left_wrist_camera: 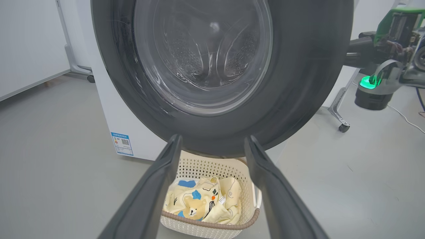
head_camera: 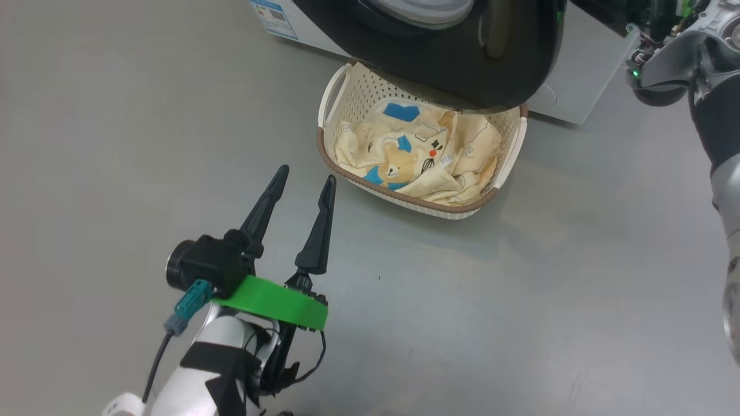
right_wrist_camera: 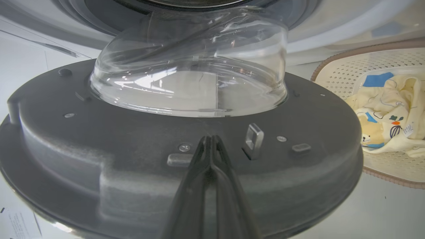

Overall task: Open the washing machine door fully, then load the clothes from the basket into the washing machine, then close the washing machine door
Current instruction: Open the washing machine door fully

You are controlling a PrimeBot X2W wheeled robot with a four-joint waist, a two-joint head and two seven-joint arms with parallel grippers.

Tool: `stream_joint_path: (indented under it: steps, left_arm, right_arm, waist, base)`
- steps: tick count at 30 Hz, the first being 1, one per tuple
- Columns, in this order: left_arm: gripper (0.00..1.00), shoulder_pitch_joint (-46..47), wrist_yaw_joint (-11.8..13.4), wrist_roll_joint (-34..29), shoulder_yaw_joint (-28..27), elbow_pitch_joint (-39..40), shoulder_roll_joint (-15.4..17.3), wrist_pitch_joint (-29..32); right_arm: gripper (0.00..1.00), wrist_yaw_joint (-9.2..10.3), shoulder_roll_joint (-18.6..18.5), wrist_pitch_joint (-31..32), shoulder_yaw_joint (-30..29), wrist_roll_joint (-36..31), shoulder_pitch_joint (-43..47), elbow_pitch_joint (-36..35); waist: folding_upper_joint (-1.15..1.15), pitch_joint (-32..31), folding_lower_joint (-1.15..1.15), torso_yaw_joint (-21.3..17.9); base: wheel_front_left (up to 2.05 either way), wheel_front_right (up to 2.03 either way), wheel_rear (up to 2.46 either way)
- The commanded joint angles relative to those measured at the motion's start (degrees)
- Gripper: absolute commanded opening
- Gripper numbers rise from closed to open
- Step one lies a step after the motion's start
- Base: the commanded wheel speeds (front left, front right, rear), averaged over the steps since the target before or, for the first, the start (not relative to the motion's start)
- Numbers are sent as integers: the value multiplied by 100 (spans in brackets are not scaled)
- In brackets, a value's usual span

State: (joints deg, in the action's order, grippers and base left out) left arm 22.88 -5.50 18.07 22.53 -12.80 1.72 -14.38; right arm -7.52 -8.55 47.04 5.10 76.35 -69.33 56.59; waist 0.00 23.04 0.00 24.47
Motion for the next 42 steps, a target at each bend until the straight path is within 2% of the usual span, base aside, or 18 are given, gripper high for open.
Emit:
stream_joint_path:
  steps: [1,19,32,42]
  left_arm:
    - [100,-37,-1,-40,-213,160,116,-62]
    - [100,-118,-36,-82,-295,136,116,-62]
    - [100,-152,-47,-69,-269,118,116,-62]
    - [100,-202,-34,-71,-252,90,116,-62]
  right_arm:
    - [0,3,224,88,82,72,-9,-225]
    - [0,3,504,584,519,250,537,-777]
    - [0,3,563,825,929,526,919,-1176]
    - [0,3,566,871,1839,1231,1265,-1714]
  waist:
    - [0,-15,0,-8]
    - [0,-162,0,-35]
    - [0,-259,0,-7]
    - [0,-368,0,52]
  base:
    - [0,0,0]
    - [0,0,0]
    - [0,0,0]
    - [0,0,0]
